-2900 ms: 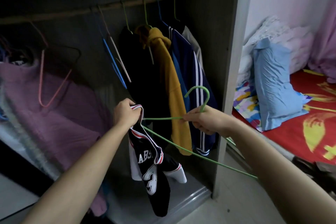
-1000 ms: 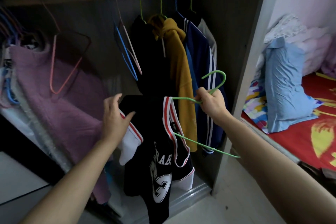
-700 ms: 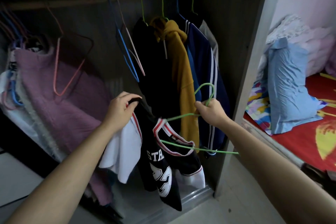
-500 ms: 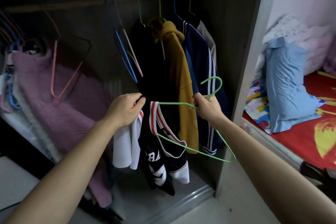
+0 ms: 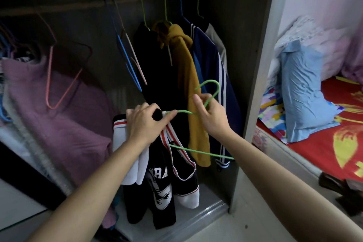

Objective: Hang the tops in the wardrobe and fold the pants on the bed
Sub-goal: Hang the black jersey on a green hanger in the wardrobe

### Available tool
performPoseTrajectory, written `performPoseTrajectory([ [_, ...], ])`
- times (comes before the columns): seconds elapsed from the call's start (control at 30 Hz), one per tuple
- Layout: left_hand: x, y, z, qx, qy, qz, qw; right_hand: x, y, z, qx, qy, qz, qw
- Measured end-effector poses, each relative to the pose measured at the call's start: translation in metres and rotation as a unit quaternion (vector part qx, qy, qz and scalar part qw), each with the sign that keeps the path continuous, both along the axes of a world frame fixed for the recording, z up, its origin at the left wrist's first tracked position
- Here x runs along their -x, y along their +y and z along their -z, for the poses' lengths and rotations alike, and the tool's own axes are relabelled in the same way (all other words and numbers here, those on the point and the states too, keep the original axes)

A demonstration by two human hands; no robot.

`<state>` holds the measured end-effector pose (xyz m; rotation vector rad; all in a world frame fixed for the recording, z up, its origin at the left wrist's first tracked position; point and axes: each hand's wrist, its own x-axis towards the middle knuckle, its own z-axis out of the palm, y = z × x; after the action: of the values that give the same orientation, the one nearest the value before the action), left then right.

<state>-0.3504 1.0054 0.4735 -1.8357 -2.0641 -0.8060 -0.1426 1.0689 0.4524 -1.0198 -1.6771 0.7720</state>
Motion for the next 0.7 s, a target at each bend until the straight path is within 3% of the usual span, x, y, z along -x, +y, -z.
performPoseTrajectory([
  [0.07,0.000,0.003,-0.004,-0.033,-0.013,-0.068,0.997,0.000,-0.003,0.014,-0.099,-0.079,0.113,0.986],
  [0.13,0.006,0.008,-0.009,-0.052,-0.055,-0.102,0.992,-0.006,-0.009,0.029,-0.201,-0.104,0.182,0.957],
  [0.2,0.014,0.011,-0.016,-0.076,-0.099,-0.116,0.985,-0.011,-0.015,0.044,-0.296,-0.122,0.110,0.941],
  [0.27,0.018,0.014,-0.021,-0.094,-0.136,-0.121,0.979,-0.014,-0.020,0.057,-0.349,-0.196,0.001,0.916],
  [0.33,0.018,0.015,-0.023,-0.095,-0.148,-0.123,0.977,-0.011,-0.024,0.073,-0.353,-0.306,-0.076,0.881],
  [0.47,0.013,0.020,-0.026,-0.107,-0.168,-0.131,0.971,-0.004,-0.023,0.096,-0.178,-0.530,-0.167,0.812],
  [0.53,0.019,0.021,-0.028,-0.116,-0.177,-0.137,0.968,-0.011,-0.017,0.101,-0.162,-0.533,-0.169,0.813],
  [0.7,0.054,0.015,-0.026,-0.128,-0.165,-0.172,0.963,-0.046,0.003,0.094,-0.218,-0.435,-0.091,0.869],
])
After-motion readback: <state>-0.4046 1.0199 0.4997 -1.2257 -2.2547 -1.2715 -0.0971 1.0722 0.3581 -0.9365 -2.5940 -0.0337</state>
